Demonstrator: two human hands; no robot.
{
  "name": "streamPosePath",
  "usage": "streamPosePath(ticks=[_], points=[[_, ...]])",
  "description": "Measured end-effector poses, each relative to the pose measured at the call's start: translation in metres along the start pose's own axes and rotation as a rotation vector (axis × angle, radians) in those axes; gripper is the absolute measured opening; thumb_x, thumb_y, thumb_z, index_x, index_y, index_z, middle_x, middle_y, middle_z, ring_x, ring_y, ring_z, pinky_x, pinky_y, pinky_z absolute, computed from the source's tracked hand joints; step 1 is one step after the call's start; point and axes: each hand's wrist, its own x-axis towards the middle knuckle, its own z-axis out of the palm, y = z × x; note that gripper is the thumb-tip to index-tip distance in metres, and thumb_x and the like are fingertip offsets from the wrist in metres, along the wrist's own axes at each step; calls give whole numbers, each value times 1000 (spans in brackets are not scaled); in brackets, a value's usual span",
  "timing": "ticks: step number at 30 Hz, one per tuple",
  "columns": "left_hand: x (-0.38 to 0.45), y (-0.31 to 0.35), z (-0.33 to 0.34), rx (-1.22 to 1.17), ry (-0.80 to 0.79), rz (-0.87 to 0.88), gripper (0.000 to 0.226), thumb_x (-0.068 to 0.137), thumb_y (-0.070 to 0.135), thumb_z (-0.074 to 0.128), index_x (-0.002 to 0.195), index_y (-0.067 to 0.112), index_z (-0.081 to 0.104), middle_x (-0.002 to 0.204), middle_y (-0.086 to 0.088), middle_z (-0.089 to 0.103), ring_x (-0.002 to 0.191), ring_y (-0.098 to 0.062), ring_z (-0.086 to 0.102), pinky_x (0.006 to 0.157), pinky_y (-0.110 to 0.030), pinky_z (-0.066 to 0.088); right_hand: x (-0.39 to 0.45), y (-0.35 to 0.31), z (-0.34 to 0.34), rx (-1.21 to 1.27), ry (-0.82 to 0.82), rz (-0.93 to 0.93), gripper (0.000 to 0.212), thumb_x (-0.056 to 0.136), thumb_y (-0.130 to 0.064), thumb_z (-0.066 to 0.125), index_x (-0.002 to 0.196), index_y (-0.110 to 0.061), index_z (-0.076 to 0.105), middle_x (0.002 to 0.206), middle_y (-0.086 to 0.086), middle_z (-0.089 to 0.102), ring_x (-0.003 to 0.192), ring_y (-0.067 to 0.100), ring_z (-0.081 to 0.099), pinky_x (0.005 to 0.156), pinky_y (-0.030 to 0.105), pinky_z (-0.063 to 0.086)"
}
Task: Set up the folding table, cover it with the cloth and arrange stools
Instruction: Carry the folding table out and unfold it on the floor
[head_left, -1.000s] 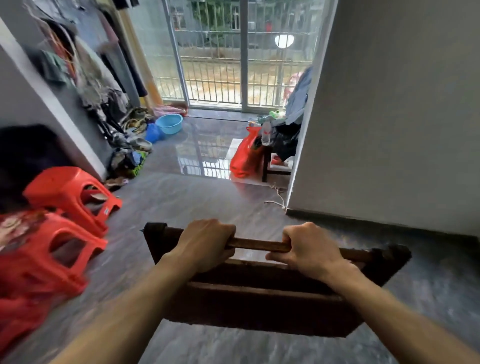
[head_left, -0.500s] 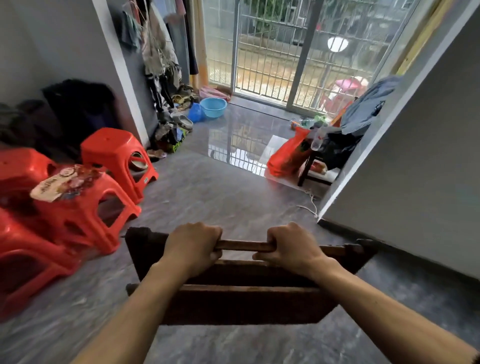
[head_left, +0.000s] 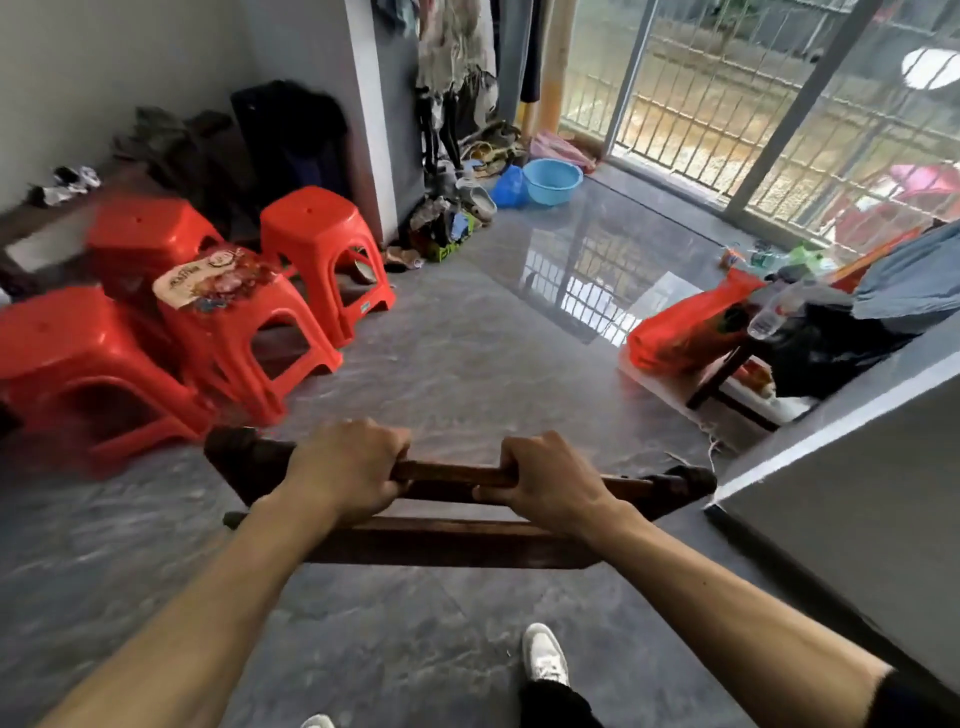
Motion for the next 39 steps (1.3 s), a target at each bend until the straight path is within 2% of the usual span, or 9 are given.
streamPosePath(ticks=[3, 6, 9, 13, 20, 25, 28, 31, 39], points=[[15, 35, 10, -36, -54, -116, 22, 81, 43, 60, 96, 28, 56, 96, -2, 67, 94, -27, 65, 72, -35, 47, 16, 45, -5, 6, -91, -108, 36, 77, -55, 75, 73, -25, 53, 70, -5, 59, 62, 13, 54, 51, 28, 38], [19, 58, 26, -102, -109, -214, 22, 81, 40, 61, 98, 27, 55, 94, -2, 66, 91, -27, 65, 72, -36, 48, 31, 72, -4, -44, -165, -201, 33, 79, -50, 73, 73, -26, 51, 73, -2, 61, 67, 20, 56, 56, 35, 43], [11, 75, 47, -184, -114, -298, 18, 83, 41, 59, 94, 28, 54, 89, 0, 66, 84, -24, 64, 71, -36, 49, 39, 85, 7, -73, -224, -277, 27, 81, -45, 70, 75, -26, 51, 76, -4, 60, 69, 20, 57, 58, 35, 46], [-11, 102, 75, -305, -129, -428, 14, 86, 40, 59, 87, 32, 48, 81, 5, 60, 73, -18, 54, 64, -32, 38, 37, 96, 29, -136, -305, -358, 26, 81, -43, 70, 76, -24, 52, 76, -3, 58, 70, 22, 57, 59, 37, 47], [-56, 153, 134, -303, -78, -573, 17, 88, 43, 58, 98, 29, 55, 92, 1, 66, 90, -25, 63, 69, -33, 39, 6, 115, 76, -160, -388, -440, 35, 77, -41, 74, 67, -28, 44, 70, -10, 51, 69, 19, 54, 55, 31, 40], [-85, 187, 202, -342, -55, -667, 20, 87, 46, 60, 92, 28, 52, 81, 3, 61, 79, -22, 60, 64, -33, 40, -16, 136, 131, -175, -429, -503, 37, 78, -40, 77, 66, -30, 43, 69, -12, 50, 65, 12, 52, 49, 21, 29], [-96, 199, 250, -378, -59, -728, 20, 86, 47, 60, 86, 31, 48, 72, 8, 51, 70, -18, 52, 62, -33, 38, -22, 146, 171, -191, -466, -526, 34, 79, -40, 76, 68, -29, 46, 73, -9, 56, 66, 13, 55, 51, 24, 36], [-104, 210, 294, -448, -72, -813, 19, 81, 47, 61, 84, 31, 50, 70, 7, 50, 70, -19, 52, 64, -34, 43, -26, 157, 215, -235, -501, -546, 27, 80, -39, 74, 75, -24, 53, 79, -4, 60, 69, 18, 56, 58, 34, 49], [-113, 250, 380, -475, -146, -860, 19, 81, 40, 61, 94, 31, 53, 87, 1, 66, 83, -25, 63, 66, -34, 38, -52, 205, 295, -255, -594, -529, 31, 81, -41, 71, 75, -25, 45, 82, -4, 58, 71, 20, 55, 63, 40, 51]])
